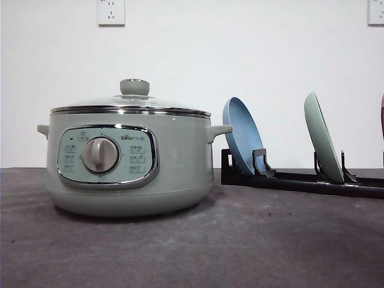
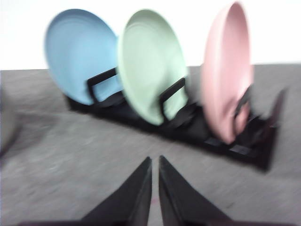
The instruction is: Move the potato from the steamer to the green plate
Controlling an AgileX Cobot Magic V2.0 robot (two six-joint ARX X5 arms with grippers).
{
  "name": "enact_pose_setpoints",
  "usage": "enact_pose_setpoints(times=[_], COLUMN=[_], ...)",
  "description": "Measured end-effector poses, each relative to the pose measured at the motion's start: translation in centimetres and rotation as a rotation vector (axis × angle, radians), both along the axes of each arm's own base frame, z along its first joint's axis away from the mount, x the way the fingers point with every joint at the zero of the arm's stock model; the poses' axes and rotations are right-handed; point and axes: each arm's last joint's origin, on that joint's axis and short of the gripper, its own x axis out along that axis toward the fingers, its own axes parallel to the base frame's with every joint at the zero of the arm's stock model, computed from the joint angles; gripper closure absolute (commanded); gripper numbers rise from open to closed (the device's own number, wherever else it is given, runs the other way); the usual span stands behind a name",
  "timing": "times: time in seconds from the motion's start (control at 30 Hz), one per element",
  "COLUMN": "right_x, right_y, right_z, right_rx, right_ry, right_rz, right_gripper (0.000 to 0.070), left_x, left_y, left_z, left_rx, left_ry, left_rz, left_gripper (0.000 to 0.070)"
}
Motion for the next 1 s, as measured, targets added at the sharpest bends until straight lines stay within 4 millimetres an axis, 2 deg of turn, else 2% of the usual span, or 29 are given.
enact_pose_setpoints(times=[0.3,0.53,0.7,0.87,1.0], right_x=[-0.1,-0.7,-1.4,-2.3,-2.5], right_y=[0.3,0.6,0.6,0.6,0.6], right_z=[-0.3,2.6,4.9,8.9,11.9], right_rx=[0.107,0.224,0.295,0.323,0.324], right_ry=[0.064,-0.004,-0.052,-0.098,-0.050], right_rz=[0.091,0.114,0.114,0.122,0.124], right_gripper=[0.0696,0.0696,0.0696,0.0696,0.0696], left_x=[0.0,-0.1,-0.6,-1.1,-0.8], left_y=[-0.6,-1.3,-1.4,-1.4,-1.4], left_z=[0.1,0.8,3.9,8.2,12.1], left_rx=[-0.097,-0.211,-0.284,-0.309,-0.309], left_ry=[-0.004,-0.031,-0.121,-0.178,-0.199], left_rz=[-0.135,-0.204,-0.230,-0.236,-0.247], left_gripper=[0.0699,0.0698,0.0699,0.0698,0.0699])
